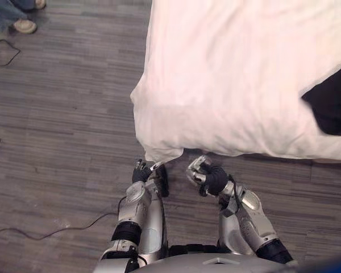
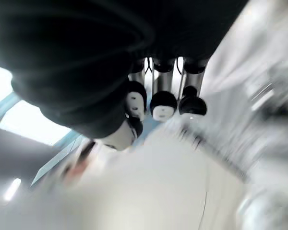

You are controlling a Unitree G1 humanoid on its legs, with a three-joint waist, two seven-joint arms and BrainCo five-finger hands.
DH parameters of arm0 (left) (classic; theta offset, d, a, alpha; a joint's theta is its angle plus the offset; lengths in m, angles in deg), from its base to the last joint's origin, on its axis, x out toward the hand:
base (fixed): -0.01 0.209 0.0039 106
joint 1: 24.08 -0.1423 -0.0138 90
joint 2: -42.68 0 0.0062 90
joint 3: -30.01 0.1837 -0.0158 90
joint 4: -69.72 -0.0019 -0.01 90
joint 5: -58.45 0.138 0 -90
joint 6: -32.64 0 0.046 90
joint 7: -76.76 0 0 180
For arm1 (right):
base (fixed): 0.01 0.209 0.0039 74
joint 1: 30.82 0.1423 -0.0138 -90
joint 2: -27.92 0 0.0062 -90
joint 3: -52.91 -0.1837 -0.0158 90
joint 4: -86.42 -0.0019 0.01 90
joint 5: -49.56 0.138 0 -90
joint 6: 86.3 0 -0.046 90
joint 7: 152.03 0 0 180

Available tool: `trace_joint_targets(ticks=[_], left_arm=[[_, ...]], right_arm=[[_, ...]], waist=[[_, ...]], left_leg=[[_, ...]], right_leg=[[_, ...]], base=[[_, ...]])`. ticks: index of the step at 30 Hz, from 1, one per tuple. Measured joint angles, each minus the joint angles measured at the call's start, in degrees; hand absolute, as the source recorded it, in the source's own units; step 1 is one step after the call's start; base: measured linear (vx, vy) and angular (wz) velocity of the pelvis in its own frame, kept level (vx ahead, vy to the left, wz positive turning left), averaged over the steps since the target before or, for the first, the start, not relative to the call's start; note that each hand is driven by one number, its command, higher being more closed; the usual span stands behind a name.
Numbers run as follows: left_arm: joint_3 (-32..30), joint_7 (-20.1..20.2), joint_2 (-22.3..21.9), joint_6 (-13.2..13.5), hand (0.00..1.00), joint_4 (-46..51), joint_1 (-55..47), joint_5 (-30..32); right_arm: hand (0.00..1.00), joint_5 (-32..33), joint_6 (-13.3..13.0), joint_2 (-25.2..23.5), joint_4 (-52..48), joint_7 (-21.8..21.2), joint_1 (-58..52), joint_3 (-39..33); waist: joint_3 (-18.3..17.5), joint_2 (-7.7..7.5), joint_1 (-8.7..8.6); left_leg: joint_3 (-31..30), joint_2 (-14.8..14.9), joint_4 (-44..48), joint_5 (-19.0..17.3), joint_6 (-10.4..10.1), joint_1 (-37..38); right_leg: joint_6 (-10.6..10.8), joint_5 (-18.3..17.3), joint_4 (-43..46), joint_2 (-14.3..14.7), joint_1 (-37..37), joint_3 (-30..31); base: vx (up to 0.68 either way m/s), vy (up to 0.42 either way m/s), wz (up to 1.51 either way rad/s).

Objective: Tidy the bed and pick cloth on bed and put in laundry

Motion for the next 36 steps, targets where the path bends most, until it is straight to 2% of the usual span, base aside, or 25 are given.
trace_joint_targets(ticks=[4,7,10,12,15,18,21,22,25,28,31,34,36], left_arm=[[2.43,1.0,0.59,0.68,0.0,-5.02,-1.97,0.05],[4.03,3.13,1.45,2.04,0.0,-8.65,-2.69,0.19],[4.19,5.41,2.19,3.45,0.0,-10.13,-2.76,0.5],[3.93,6.53,1.75,4.07,0.0,-9.98,-1.6,0.41],[3.63,7.66,0.19,6.24,0.0,-7.75,2.03,-0.85],[1.76,8.78,-0.37,8.55,0.0,-5.37,5.05,-1.42],[-1.27,8.71,-1.43,9.54,0.0,-4.41,7.01,-1.42],[-3.33,8.6,-2.38,9.77,0.0,-4.4,8.07,-1.44],[-7.08,8.03,-4.2,9.88,0.0,-4.4,10.7,-2.24],[-10.23,5.56,-6.07,9.47,0.0,-4.15,13.54,-2.41],[-11.27,3.92,-6.7,8.36,0.0,-3.28,13.93,-2.44],[-11.23,1.93,-6.85,6.05,0.0,-3.18,13.95,-2.43],[-11.06,0.57,-6.68,4.11,0.0,-2.54,13.07,-2.44]], right_arm=[[1.0,1.36,1.3,-0.04,-1.72,0.77,2.52,2.3],[1.0,2.04,3.2,0.0,-1.7,3.86,7.2,2.35],[1.0,2.38,7.77,-0.01,-1.65,8.76,13.43,2.45],[1.0,2.27,10.81,-0.13,-1.66,12.3,17.93,2.67],[1.0,-0.24,14.29,-0.57,-0.68,17.41,25.94,2.94],[1.0,-2.31,16.03,-1.48,4.27,22.26,31.0,1.81],[1.0,-2.14,16.54,-1.53,12.65,26.79,32.24,-1.36],[1.0,-2.11,16.6,-1.66,17.21,28.19,33.41,-3.12],[1.0,-2.12,16.33,-1.89,26.07,31.1,36.01,-6.03],[1.0,-1.98,14.26,-1.87,31.84,32.06,35.8,-8.27],[1.0,-2.03,12.86,-1.8,33.26,29.68,34.94,-8.64],[1.0,-2.24,10.23,-1.76,33.19,23.66,32.37,-7.93],[1.0,-2.28,8.63,-1.58,29.27,17.97,28.72,-3.83]], waist=[[-2.75,0.7,0.0],[-3.83,1.89,0.04],[-3.68,2.46,0.16],[-3.03,3.57,1.23],[-1.58,6.16,1.7],[2.01,6.79,2.04],[2.82,6.71,2.69],[2.87,6.66,2.85],[3.64,6.7,2.77],[3.91,6.61,2.25],[3.91,6.62,1.41],[3.9,6.6,1.33],[3.77,6.35,1.37]], left_leg=[[0.0,-0.99,-2.71,0.86,0.13,4.03],[-0.16,-1.8,-4.23,1.64,0.44,5.82],[-0.37,-2.6,-4.34,2.39,0.66,6.03],[-0.35,-3.44,-3.49,2.72,1.01,3.55],[-0.7,-3.74,-1.04,3.03,1.03,-6.36],[-0.65,-3.33,-2.8,6.17,1.04,-12.27],[-1.24,-2.17,-2.32,8.73,0.86,-17.02],[-1.56,-1.93,-1.42,8.87,1.07,-18.84],[-1.82,-1.53,0.56,8.71,0.93,-21.66],[-2.01,-1.24,3.38,7.19,0.95,-24.41],[-1.99,-0.96,5.05,6.06,0.98,-24.76],[-1.9,-0.62,5.78,5.08,1.12,-23.21],[-1.74,-0.27,5.62,4.28,1.09,-20.05]], right_leg=[[0.79,0.75,-2.89,-0.02,3.98,-0.13],[1.13,1.39,-3.92,-0.31,5.62,-0.13],[1.12,1.35,-2.45,-1.44,5.3,-0.15],[0.77,0.78,0.4,-2.69,1.99,0.19],[1.42,-0.53,3.89,-4.07,-7.8,0.27],[2.05,0.25,4.04,-3.98,-13.82,-0.98],[1.13,0.32,5.48,-4.08,-17.65,-2.86],[0.16,0.42,6.33,-4.24,-19.23,-3.05],[-0.86,0.54,7.72,-4.41,-21.42,-3.28],[-1.83,0.03,9.68,-4.92,-23.58,-3.31],[-1.94,-0.02,10.3,-4.92,-23.54,-3.08],[-1.95,-0.01,10.12,-4.7,-21.55,-2.98],[-1.91,0.01,8.85,-4.08,-18.05,-2.9]], base=[[0.08,0.023,0.03],[0.01,0.023,0.03],[-0.09,0.01,0.09],[-0.17,0.003,0.08],[-0.28,-0.021,0.23],[-0.16,-0.068,0.24],[-0.05,-0.126,0.33],[0.01,-0.092,0.22],[0.03,-0.056,0.08],[0.08,-0.023,0.04],[0.06,0.002,-0.03],[0.05,0.006,-0.08],[0.03,-0.002,-0.12]])
